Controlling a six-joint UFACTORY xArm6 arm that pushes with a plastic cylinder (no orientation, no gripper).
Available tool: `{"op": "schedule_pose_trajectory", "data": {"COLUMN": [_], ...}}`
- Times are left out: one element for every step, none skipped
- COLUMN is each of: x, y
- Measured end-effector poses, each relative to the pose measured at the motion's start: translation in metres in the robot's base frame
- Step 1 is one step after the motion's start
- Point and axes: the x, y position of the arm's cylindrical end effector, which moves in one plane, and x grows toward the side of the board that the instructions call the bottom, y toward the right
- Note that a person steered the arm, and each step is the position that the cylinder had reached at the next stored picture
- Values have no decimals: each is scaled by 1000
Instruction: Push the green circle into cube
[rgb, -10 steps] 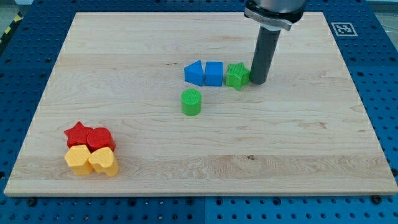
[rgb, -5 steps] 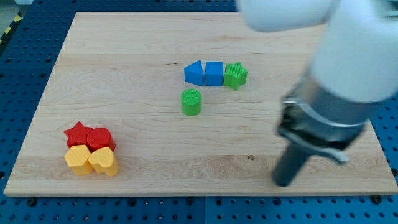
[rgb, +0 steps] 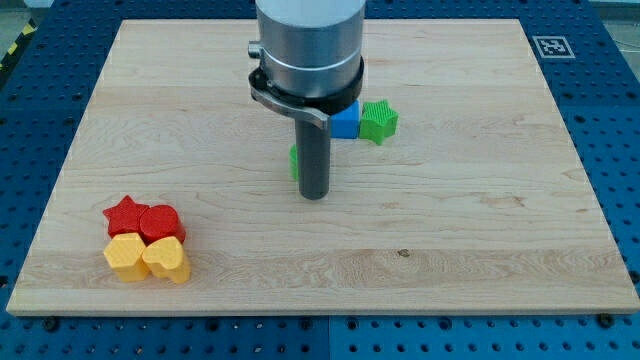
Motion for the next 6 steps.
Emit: {"op": "schedule_pose_trajectory", "data": {"x": [-17, -17, -21, -40, -41, -41], "y": [-3, -23, -58, -63, -55, -28]}}
